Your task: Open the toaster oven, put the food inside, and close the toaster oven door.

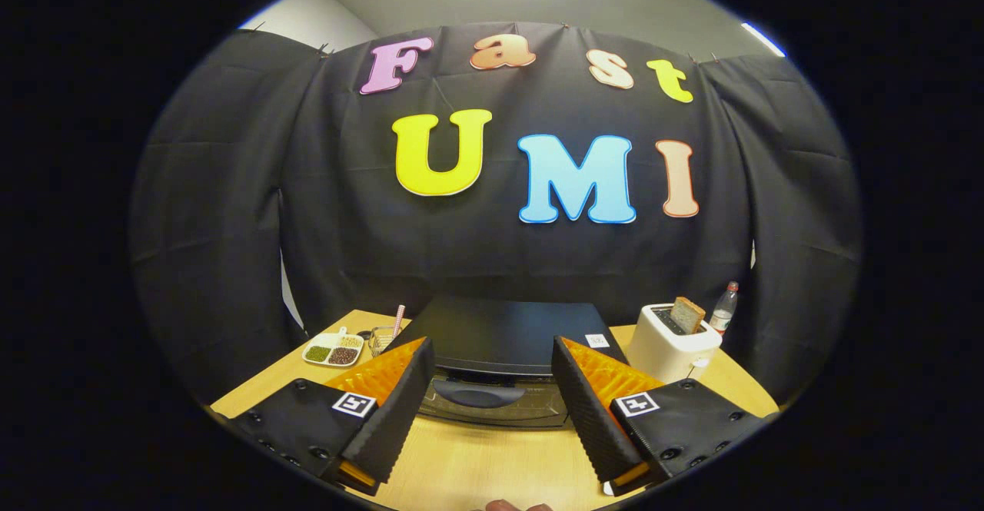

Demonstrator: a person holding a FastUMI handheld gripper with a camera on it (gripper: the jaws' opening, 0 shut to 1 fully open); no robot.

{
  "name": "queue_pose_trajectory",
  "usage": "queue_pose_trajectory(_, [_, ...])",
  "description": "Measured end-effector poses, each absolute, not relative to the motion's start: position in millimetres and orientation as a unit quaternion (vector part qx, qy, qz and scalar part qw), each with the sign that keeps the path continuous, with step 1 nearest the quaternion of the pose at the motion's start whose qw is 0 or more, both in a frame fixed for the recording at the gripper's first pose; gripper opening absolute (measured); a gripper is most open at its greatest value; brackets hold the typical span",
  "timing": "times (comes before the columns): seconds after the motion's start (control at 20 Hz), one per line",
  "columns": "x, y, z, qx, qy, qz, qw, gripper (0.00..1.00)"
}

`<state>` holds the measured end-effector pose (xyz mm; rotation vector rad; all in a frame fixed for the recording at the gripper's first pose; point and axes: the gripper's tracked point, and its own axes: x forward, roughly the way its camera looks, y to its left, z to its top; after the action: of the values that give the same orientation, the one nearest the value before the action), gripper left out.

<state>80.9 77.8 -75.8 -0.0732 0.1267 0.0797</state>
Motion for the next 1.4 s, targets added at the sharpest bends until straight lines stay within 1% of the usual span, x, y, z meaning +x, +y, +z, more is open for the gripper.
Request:
queue_pose_trajectory(0.2, [113,78,-107,-0.024,0.094,0.011,0.995,0.98])
queue_pose_trajectory(0.4, [144,74,-133,-0.047,0.111,-0.006,0.993,0.98])
queue_pose_trajectory(0.7, [168,80,-167,-0.057,0.134,-0.005,0.989,0.99])
queue_pose_trajectory(0.8, [174,81,-169,-0.056,0.133,-0.006,0.989,0.98])
queue_pose_trajectory(0.9, [176,84,-182,-0.036,0.155,0.001,0.987,0.98])
queue_pose_trajectory(1.05, [176,85,-179,-0.037,0.151,0.007,0.988,0.96])
queue_pose_trajectory(1.2, [171,85,-185,-0.035,0.159,0.019,0.987,0.98])
queue_pose_trajectory(1.4, [151,85,-193,-0.042,0.158,0.027,0.986,0.98])
